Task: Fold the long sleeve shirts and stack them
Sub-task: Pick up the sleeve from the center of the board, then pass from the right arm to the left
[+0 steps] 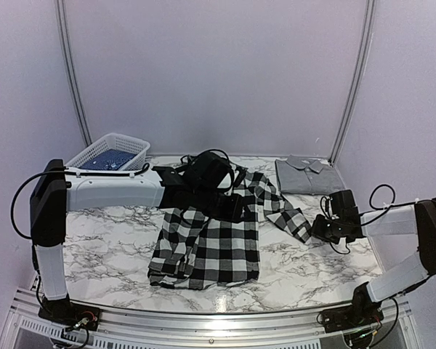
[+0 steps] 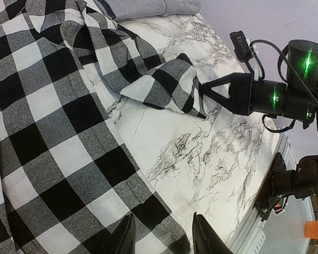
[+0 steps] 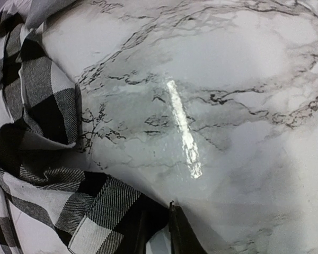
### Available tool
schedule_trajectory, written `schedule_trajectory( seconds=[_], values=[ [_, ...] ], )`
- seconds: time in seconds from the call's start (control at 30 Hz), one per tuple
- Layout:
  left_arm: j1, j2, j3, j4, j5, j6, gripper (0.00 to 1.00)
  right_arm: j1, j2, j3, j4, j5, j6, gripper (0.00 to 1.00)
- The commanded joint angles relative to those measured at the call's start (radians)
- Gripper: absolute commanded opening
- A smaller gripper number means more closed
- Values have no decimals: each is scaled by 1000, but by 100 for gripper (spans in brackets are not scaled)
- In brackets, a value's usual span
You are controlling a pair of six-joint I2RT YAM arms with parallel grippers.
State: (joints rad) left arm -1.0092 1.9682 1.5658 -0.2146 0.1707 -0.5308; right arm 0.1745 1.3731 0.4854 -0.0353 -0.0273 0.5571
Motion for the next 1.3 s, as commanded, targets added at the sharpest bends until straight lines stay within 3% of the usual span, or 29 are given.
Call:
schedule_trajectory(
  seconds=[0.0, 0.03, 0.37, 0.6, 0.87, 1.03, 1.07, 1.2, 1.27],
  values=[
    [1, -9, -7, -27, -12, 8, 37, 2, 16, 35, -11, -22, 5, 5],
    [1, -8, -9, -29, -13, 8, 37, 7, 11, 48, -22, -20, 1, 0],
    [3, -2, -13, -27, -28, 3, 37, 98, -99, 156, -168, 58, -29, 0],
    [4, 4, -15, -27, -21, 0, 37, 195, -126, 207, -183, -34, -31, 0],
    [35, -3, -67, -24, -38, -70, 36, 465, -28, 283, -128, -23, 68, 0],
    [56, -13, -119, -7, -36, -104, 35, 547, 99, 353, -106, -20, 63, 0],
    [59, -15, -130, -3, -35, -108, 35, 551, 115, 364, -108, -20, 56, 1],
    [65, -17, -147, 9, -30, -113, 35, 551, 145, 403, -129, -7, 26, 23],
    [67, -18, -156, 16, -26, -115, 35, 551, 154, 418, -150, 14, 11, 29]
  ],
)
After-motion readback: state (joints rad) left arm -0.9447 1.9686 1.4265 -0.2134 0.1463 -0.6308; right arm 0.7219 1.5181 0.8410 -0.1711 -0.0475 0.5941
